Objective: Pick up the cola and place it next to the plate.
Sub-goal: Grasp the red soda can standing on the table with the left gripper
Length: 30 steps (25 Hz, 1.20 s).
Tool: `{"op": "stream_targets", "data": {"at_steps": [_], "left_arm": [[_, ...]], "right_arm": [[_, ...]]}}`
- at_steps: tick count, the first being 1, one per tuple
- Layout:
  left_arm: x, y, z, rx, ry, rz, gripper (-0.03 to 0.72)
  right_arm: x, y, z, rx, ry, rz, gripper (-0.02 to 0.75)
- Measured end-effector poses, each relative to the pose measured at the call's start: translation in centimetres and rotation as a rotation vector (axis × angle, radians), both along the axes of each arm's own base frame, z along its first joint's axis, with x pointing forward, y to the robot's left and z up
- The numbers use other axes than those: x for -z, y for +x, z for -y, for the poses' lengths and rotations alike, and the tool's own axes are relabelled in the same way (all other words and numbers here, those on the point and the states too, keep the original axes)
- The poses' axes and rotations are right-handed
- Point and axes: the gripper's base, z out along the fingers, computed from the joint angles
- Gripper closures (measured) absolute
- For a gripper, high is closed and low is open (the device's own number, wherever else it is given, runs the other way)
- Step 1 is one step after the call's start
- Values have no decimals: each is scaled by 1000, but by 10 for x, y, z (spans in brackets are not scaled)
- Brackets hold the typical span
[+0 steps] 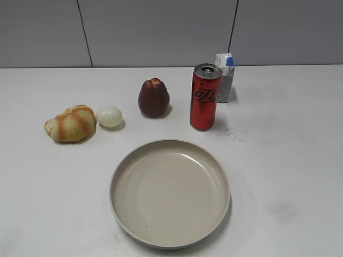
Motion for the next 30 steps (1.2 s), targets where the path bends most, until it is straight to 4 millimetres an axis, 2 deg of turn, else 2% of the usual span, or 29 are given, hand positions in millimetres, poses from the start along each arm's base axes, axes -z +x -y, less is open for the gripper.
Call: {"op": "stream_targets", "data": {"at_steps": [3,7,10,15,18,20,21,23,28,30], "left_arm": [[-6,16,0,-5,2,-45,109],[-29,56,3,-24,-61,113,109],[-40,92,6,-45,-171,174,111],[-48,169,24,10,-209,2,111],[-61,216,53,112,-193,-80,112],[-63,246,83,199,-169,-134,112],[-69,257,99,246,-155,-134,112],[-68,279,132,326,-125,-171,111],[-66,316,213,502,-50,-227,59],[-57,328,241,548,-26,-257,36]], "right_arm": [[0,0,0,0,0,0,204],[0,0,0,0,0,0,204],[0,0,0,0,0,0,204],[0,0,0,0,0,0,204],[0,0,0,0,0,0,204],[0,0,0,0,0,0,204],[0,0,0,0,0,0,204],[0,0,0,0,0,0,204],[0,0,0,0,0,0,204],[0,0,0,0,0,0,204]]}}
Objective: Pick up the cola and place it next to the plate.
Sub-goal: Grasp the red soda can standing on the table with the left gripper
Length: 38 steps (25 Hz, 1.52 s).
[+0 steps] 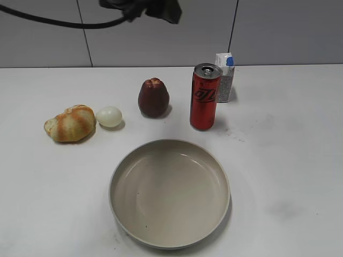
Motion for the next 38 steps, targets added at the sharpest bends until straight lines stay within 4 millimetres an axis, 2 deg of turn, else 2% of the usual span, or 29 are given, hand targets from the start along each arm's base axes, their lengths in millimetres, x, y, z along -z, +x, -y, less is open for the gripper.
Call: {"op": "stream_targets", "data": {"at_steps": [5,11,18,25,33,36,38], "left_arm": [[20,23,51,77,30,-32,24],[59,38,84,110,55,-75,23],[90,42,95,113,63,-121,23],[97,44,99,106,40,-138,22],[120,48,103,102,59,-169,25],[124,49,104,100,61,-170,60],[126,50,104,99,60,-168,129]], "right_arm": [[0,0,0,0,0,0,204],[0,0,0,0,0,0,204],[0,0,0,0,0,0,204],[0,0,0,0,0,0,204],[0,0,0,0,0,0,204],[0,0,0,0,0,0,204],[0,0,0,0,0,0,204]]}}
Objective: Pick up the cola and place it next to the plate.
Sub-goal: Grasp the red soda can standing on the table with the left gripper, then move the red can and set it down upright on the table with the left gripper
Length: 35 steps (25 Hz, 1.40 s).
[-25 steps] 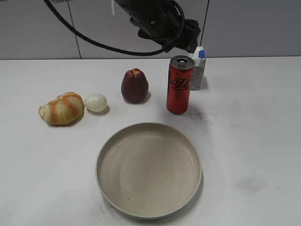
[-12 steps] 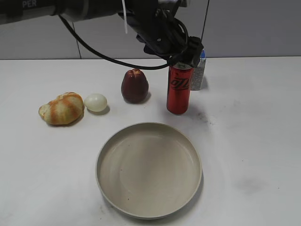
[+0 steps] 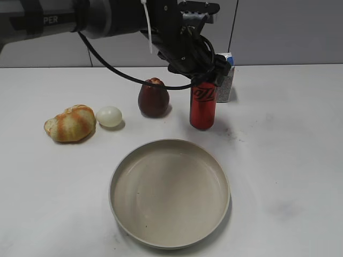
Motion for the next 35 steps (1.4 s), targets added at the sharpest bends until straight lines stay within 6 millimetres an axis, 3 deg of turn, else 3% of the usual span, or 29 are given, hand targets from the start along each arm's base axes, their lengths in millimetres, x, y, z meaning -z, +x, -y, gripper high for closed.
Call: {"op": "stream_targets", "data": {"at_steps": [2,11,17,21,27,31,35], "left_arm": [[0,0,0,0,-1,3,189],[-8,0,-3,10,20,38,190],[-76,-16,-19,26,-4,134,190],[-126,-31,-48,27,35,174,190],[-185,-51,-117,-63,69,156,190],[-193,-76,-169,-150,88,156,190],[-166,-109,-208,-225,69,121,190]], "right_arm": [[0,0,0,0,0,0,204],[0,0,0,0,0,0,204],[0,0,0,0,0,0,204],[0,0,0,0,0,0,204],[0,0,0,0,0,0,204],[0,0,0,0,0,0,204],[0,0,0,0,0,0,204]]}}
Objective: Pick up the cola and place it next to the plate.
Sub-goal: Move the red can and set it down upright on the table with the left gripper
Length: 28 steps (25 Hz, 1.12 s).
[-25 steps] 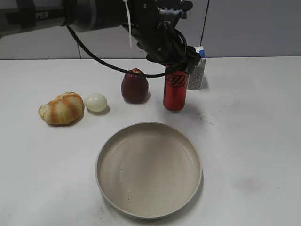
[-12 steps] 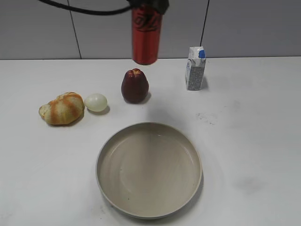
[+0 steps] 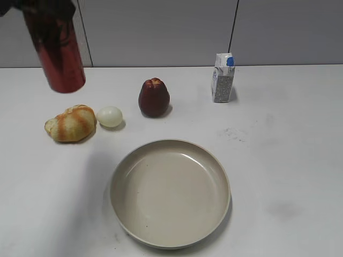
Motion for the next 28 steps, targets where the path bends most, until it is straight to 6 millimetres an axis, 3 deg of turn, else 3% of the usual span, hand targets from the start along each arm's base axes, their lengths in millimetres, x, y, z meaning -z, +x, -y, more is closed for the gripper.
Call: {"op": "stream_targets", "data": {"at_steps": [5,8,12,18,28], "left_arm": [[53,-40,-18,-60,-116,24,190],[96,-53,-26,-107,-138,-11,190],[130,-64,-30,-129,-124,-14,190],[149,-72,-26,-108,-121,18,190],[178,-56,-18,-125,-73,-31,190]], "right_arm": [[0,0,0,0,0,0,204],[0,0,0,0,0,0,204],[0,0,0,0,0,0,204],[0,0,0,0,0,0,204],[0,0,0,0,0,0,204]]}}
